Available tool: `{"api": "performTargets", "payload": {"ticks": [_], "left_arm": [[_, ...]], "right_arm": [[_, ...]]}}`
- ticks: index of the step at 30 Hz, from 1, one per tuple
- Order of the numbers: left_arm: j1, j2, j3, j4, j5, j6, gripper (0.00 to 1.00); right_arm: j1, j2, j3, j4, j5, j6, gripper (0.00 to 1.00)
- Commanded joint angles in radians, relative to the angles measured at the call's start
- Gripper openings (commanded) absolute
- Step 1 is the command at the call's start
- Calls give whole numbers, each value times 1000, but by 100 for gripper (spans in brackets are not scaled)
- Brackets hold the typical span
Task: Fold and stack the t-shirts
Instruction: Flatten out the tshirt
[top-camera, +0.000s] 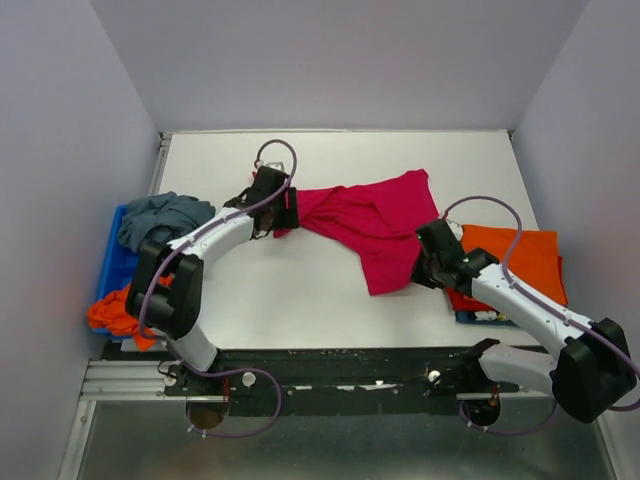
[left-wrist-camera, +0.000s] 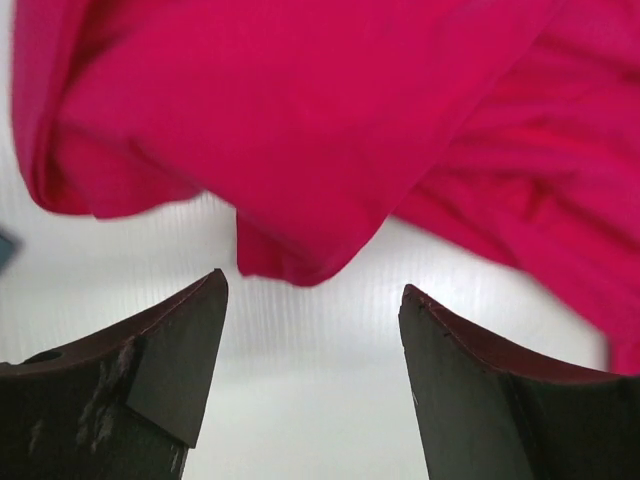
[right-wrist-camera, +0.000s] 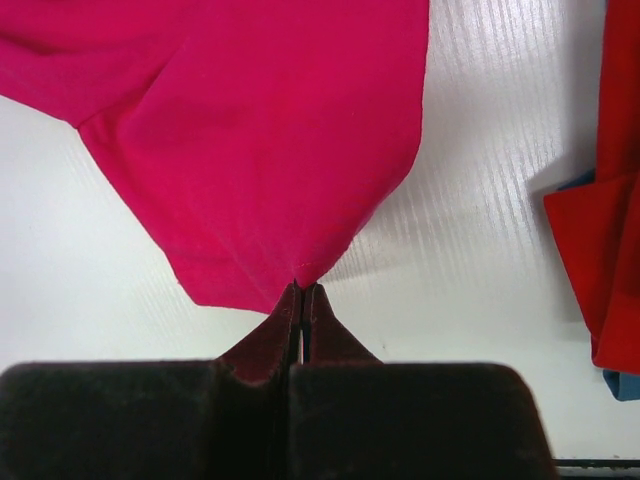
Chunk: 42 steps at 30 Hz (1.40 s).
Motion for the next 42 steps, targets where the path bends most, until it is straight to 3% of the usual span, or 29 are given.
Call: {"api": "performTargets", "payload": {"ticks": [1, 5, 17, 20, 22, 24, 25, 35, 42], "left_arm": [[-24, -16, -106, 103, 34, 83, 80], [-44, 17, -152, 180, -15, 157, 79], [-46, 197, -62, 181, -116, 197, 73], [-46, 194, -51, 203, -148, 198, 46], [-46, 185, -43, 214, -183, 201, 18], [-43, 178, -27, 214, -235, 203, 2], [-44, 180, -7, 195, -274, 197, 0], [-14, 246, 330, 57, -211, 220, 0], [41, 600, 902, -168, -234, 229, 0]], "right_arm": [[6, 18, -4, -10, -17, -14, 1], [6, 35, 10, 16, -55, -14, 1], [6, 58, 21, 32, -78, -2, 1], [6, 58, 18, 44, -89, -16, 1], [4, 63, 19, 42, -71, -20, 1], [6, 64, 24, 36, -57, -25, 1], [6, 64, 28, 38, -57, -29, 1], [4, 101, 45, 65, -54, -46, 1], [4, 78, 101, 24, -5, -54, 1]]}}
